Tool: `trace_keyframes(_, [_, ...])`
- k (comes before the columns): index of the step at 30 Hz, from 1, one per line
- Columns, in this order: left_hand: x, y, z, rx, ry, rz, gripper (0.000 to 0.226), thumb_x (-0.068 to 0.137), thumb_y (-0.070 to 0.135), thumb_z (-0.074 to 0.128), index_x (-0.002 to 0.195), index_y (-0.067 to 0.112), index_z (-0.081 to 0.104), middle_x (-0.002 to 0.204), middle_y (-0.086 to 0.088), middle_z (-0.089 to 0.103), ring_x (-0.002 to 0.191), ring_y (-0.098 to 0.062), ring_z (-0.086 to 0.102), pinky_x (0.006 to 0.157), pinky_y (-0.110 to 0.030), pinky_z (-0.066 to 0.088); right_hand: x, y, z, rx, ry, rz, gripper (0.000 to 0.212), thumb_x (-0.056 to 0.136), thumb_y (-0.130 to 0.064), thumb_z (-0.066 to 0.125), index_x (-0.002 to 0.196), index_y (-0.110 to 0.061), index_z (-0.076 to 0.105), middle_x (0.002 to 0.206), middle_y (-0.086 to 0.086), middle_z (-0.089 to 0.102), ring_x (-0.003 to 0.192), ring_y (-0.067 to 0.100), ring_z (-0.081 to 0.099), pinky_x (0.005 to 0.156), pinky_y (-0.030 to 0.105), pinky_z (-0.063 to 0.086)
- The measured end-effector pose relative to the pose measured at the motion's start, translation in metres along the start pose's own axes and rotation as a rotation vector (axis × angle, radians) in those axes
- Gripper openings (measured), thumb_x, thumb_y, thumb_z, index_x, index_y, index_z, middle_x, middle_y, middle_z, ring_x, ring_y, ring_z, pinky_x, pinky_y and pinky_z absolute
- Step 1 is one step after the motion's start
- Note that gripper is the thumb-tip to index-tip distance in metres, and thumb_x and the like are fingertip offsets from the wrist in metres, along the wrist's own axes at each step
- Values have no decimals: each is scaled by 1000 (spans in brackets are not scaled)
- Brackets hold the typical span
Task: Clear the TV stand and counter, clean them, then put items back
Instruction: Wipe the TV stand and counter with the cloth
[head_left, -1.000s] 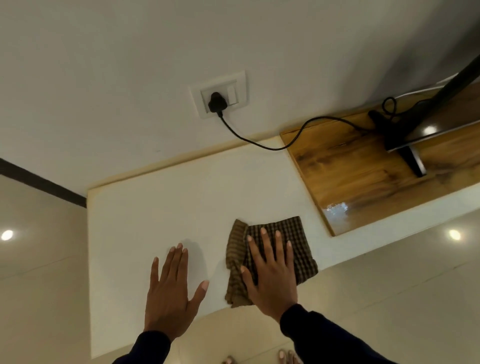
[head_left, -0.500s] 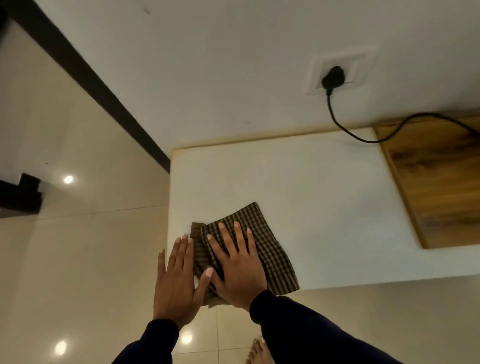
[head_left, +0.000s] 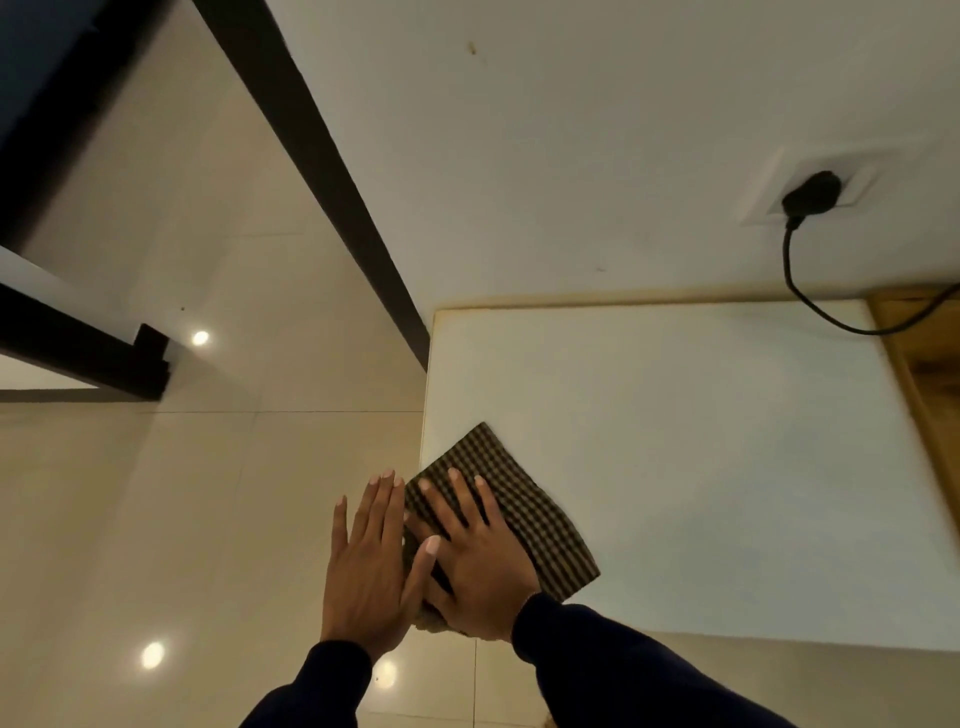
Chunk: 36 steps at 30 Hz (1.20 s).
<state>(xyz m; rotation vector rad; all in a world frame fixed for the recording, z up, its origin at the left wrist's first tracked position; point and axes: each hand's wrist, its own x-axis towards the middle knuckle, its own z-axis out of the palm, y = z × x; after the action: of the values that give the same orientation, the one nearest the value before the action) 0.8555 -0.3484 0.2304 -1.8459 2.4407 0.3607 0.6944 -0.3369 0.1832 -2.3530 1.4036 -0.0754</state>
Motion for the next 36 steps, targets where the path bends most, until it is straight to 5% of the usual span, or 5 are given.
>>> trace_keyframes(6, [10,0,-2,-14,13,-24,75,103,57,9,156,8,28,166,-5,21,155,-18,11,124,-52,12,30,61,-24,-168,-123,-681,62,100,-60,45,154,-30,38,163,4,34,156,35,12,127,53,2])
trace_keyframes(9, [18,3,-3,-34,27,-56,74,103,57,10,156,9,27,166,-4,21,155,-17,11,124,-51,10,59,85,-37,-213,-124,-787,63,99,-62,46,154,-32,41,165,0,33,157,28,11,128,51,3])
trace_keyframes(22, [72,40,-10,-5,18,6,72,104,58,13,159,11,19,167,-2,14,155,-14,5,125,-50,6,105,218,-98,-128,65,0,70,100,-72,24,161,-38,19,171,-3,13,157,27,9,127,52,6])
trace_keyframes(28, [79,48,-11,-57,17,17,73,103,58,8,160,12,16,168,-2,11,155,-13,2,125,-51,6,42,195,-82,-82,216,487,73,101,-67,24,162,-29,20,170,8,15,157,36,9,125,56,10])
trace_keyframes(36, [72,51,-3,-86,-14,78,74,103,58,7,160,11,15,168,-2,9,155,-13,1,125,-51,7,-6,97,-46,23,152,496,75,101,-67,23,163,-25,18,170,13,12,156,40,6,123,61,8])
